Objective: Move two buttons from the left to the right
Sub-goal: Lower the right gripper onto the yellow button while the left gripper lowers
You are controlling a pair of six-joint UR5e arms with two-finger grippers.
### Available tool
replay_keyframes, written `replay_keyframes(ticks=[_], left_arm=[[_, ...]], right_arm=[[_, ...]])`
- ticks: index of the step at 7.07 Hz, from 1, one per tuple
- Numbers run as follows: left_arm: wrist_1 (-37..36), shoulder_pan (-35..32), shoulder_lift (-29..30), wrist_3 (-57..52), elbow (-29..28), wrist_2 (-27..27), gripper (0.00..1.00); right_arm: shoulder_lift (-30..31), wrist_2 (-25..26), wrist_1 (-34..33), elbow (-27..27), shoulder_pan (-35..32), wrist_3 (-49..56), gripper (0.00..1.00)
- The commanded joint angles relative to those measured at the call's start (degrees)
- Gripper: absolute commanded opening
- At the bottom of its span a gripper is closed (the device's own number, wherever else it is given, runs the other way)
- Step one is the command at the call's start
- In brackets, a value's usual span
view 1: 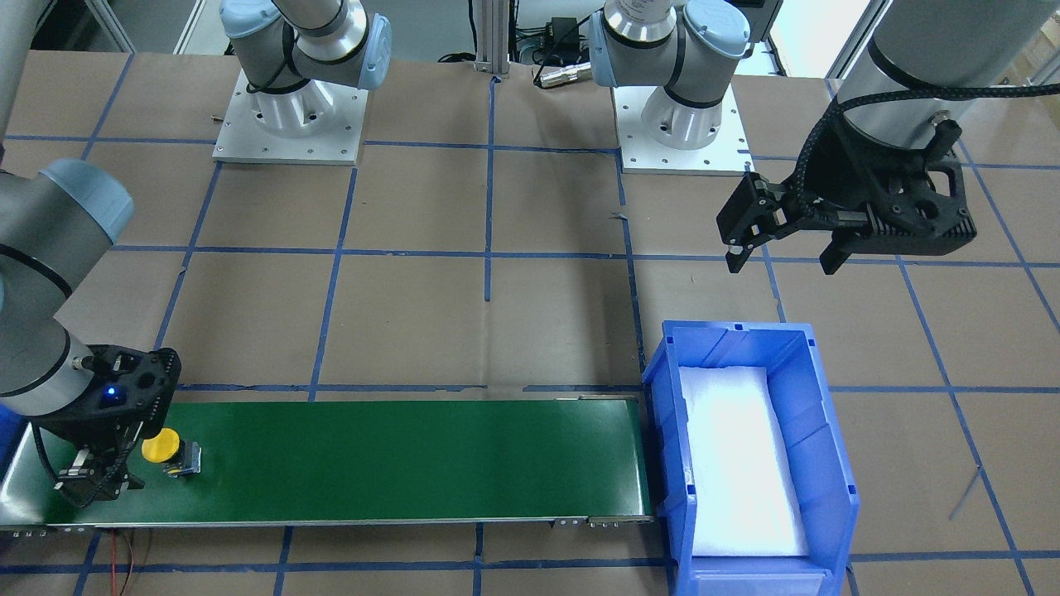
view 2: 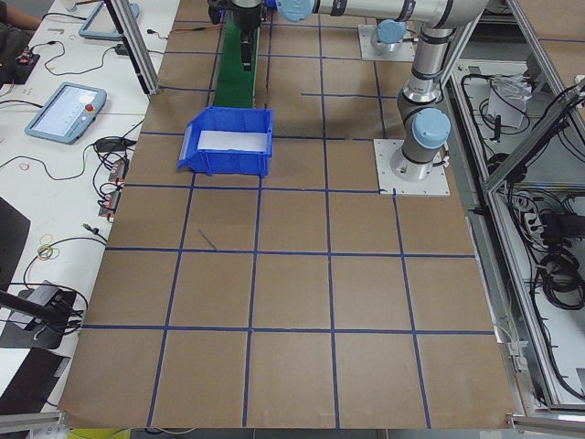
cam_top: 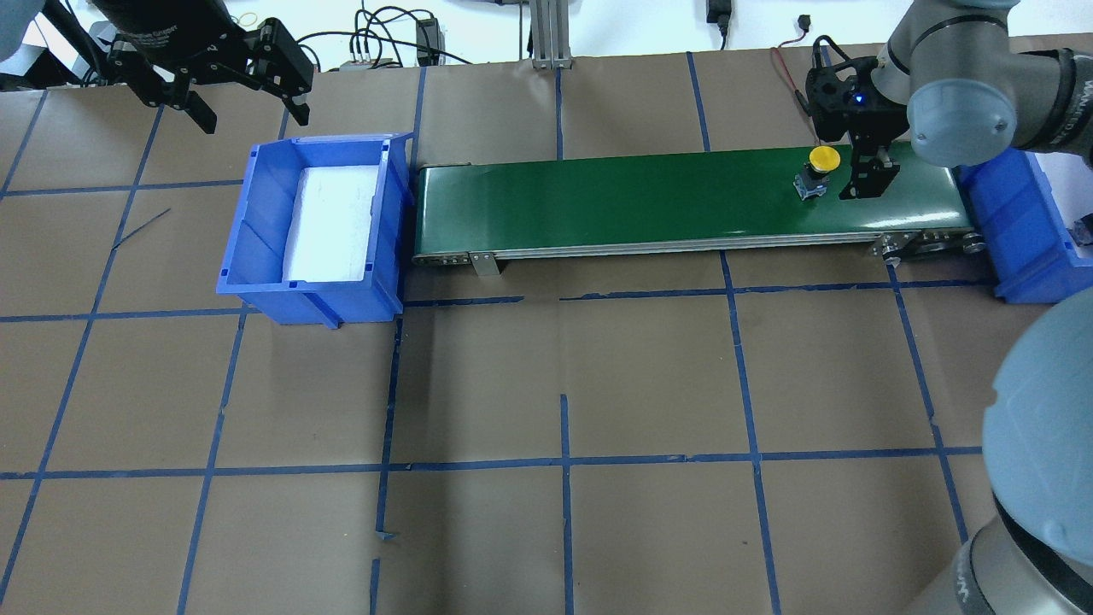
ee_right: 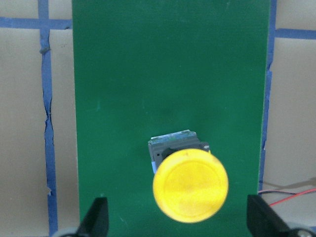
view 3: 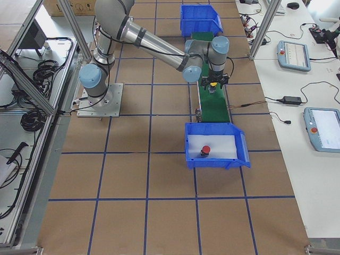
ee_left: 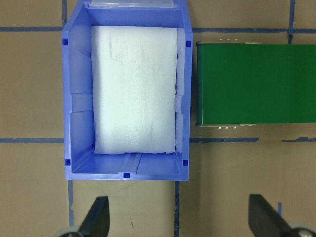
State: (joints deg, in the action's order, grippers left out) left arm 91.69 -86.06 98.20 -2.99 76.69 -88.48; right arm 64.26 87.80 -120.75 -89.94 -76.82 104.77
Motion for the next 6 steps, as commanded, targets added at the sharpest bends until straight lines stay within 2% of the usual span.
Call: replay_keyframes(ticks=[1, 2, 3, 4, 6], left_arm=[[0.07, 0.01, -0.03, 0.0, 0.04, -0.2, 1.0], [0.42, 0.01, -0.2, -0.09, 0.12, -0.37, 1.0], [1.38, -0.07, -0.64, -2.87, 0.39, -3.77, 1.0], [0.43, -0.16, -0.21, -4.55, 1.26, -4.32, 1.0], [0.16, -2.78, -0.12, -4.75, 7.03, -4.32, 1.0]], right_arm=[[-0.1, 0.0, -0.01, -0.06, 0.0, 0.0, 1.0], [-0.1, 0.0, -0.01, -0.06, 0.0, 0.0, 0.98], [-0.1, 0.0, -0.01, -0.06, 0.0, 0.0, 0.97], [-0.1, 0.0, -0.01, -0.06, 0.0, 0.0, 0.97], [-0.1, 0.0, -0.01, -0.06, 0.0, 0.0, 0.94]])
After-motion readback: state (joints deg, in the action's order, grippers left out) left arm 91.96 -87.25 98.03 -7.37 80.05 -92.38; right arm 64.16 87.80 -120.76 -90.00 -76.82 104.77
